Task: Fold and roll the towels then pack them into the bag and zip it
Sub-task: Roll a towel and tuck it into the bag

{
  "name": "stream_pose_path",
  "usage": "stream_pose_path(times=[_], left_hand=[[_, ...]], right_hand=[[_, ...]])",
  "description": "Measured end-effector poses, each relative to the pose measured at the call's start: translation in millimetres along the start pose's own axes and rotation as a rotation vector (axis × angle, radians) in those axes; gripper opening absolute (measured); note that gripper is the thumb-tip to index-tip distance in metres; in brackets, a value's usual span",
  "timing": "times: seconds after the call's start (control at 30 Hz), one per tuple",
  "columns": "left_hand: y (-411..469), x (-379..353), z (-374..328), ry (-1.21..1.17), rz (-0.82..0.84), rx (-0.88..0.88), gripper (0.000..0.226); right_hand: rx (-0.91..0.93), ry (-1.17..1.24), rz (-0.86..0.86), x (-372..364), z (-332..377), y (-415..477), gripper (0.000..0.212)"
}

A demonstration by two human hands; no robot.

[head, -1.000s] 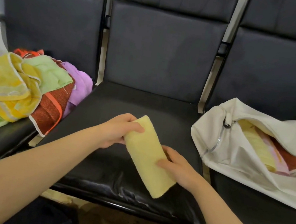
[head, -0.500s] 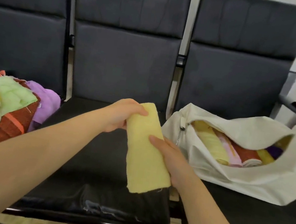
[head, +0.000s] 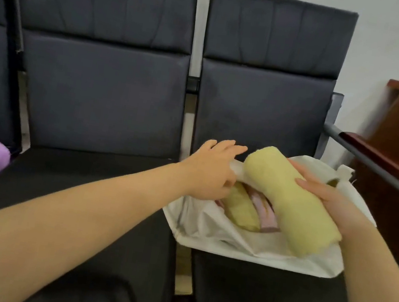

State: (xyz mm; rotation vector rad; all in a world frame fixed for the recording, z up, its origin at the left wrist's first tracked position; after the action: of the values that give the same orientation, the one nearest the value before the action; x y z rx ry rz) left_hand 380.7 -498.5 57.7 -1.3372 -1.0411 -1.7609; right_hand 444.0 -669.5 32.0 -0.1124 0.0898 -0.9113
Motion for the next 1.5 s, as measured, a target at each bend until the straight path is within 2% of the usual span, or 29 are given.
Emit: stream_pose_path(times=[0.03, 0.1, 0.2, 0.27, 0.33, 0.43, 0.5, 0.57, 0.67, 0.73, 0.8, 0.93, 1.0, 1.1, 1.23, 1.27, 1.33, 1.37, 1.43, 1.5], left_hand=[[13, -11, -5, 0.171, 0.073, -0.027, 0.026], [34, -26, -5, 0.402, 0.170, -0.022, 0.027], [53, -36, 0, 0.592, 0.261, -0.042, 0.035], [63, -35, 0, 0.583, 0.249, -0.038, 0.038], [70, -23, 8, 0.440, 0.186, 0.072, 0.038], [73, -5, 27, 0.240, 0.089, 0.243, 0.034], [74, -3, 36, 0.198, 0.074, 0.264, 0.033], [75, -2, 41, 0.202, 0.070, 0.258, 0.033], [76, 7, 44, 0.216, 0.059, 0.254, 0.031], [76, 10, 42, 0.232, 0.079, 0.241, 0.037], [75, 12, 40, 0.271, 0.076, 0.232, 0.043], [73, 9, 35, 0.318, 0.083, 0.217, 0.038], [71, 8, 33, 0.326, 0.093, 0.206, 0.040], [69, 7, 32, 0.324, 0.100, 0.213, 0.041], [70, 5, 32, 0.317, 0.108, 0.225, 0.041], [70, 5, 32, 0.314, 0.107, 0.226, 0.041], [70, 5, 31, 0.305, 0.106, 0.223, 0.041], [70, 4, 30, 0.303, 0.105, 0.222, 0.041], [69, 3, 30, 0.299, 0.107, 0.221, 0.040], [68, 5, 31, 0.290, 0.102, 0.224, 0.040]], right_hand=[[-0.018, -0.019, 0.022, 11, -5, -3, 0.052], [-0.083, -0.080, 0.110, 18, -14, -12, 0.053], [-0.219, -0.149, 0.243, 8, -31, -17, 0.053], [-0.272, -0.276, 0.323, -5, -40, -9, 0.053], [-0.276, -0.414, 0.327, -12, -44, 8, 0.054], [-0.262, -0.360, 0.210, -10, -41, 40, 0.049], [-0.198, -0.200, 0.039, 0, -34, 60, 0.042], [-0.090, -0.190, -0.130, 9, -25, 72, 0.042], [0.015, -0.490, -0.288, 15, -13, 80, 0.054], [0.097, -0.761, -0.349, 14, -2, 79, 0.055], [0.102, -0.898, -0.381, 20, -1, 82, 0.050], [-0.244, -0.631, -0.301, 33, -44, 90, 0.046], [-0.318, -0.627, -0.379, 43, -62, 94, 0.049], [-0.294, -0.691, -0.396, 41, -68, 98, 0.058], [-0.052, -0.712, -0.436, 36, -49, 95, 0.054], [-0.055, -0.762, -0.431, 35, -52, 97, 0.052], [-0.146, -1.116, -0.411, 31, -64, 103, 0.050], [-0.157, -1.312, -0.461, 30, -61, 105, 0.047], [-0.027, -1.577, -0.593, 14, -38, 104, 0.033], [0.143, -1.662, -0.531, -9, -31, 107, 0.031]])
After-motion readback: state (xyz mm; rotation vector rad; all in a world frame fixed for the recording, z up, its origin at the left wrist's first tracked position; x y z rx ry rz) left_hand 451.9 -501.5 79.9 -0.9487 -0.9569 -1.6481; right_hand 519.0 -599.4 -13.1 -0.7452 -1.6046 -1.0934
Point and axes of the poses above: each hand's wrist, its own y-axis towards the middle knuckle, its own x-axis out of the back of the hand, z = x × y, the point moved 8 cm from there along y, towards the middle knuckle, and after that the axes turned 4 degrees about -x, right-handed, at the moved point
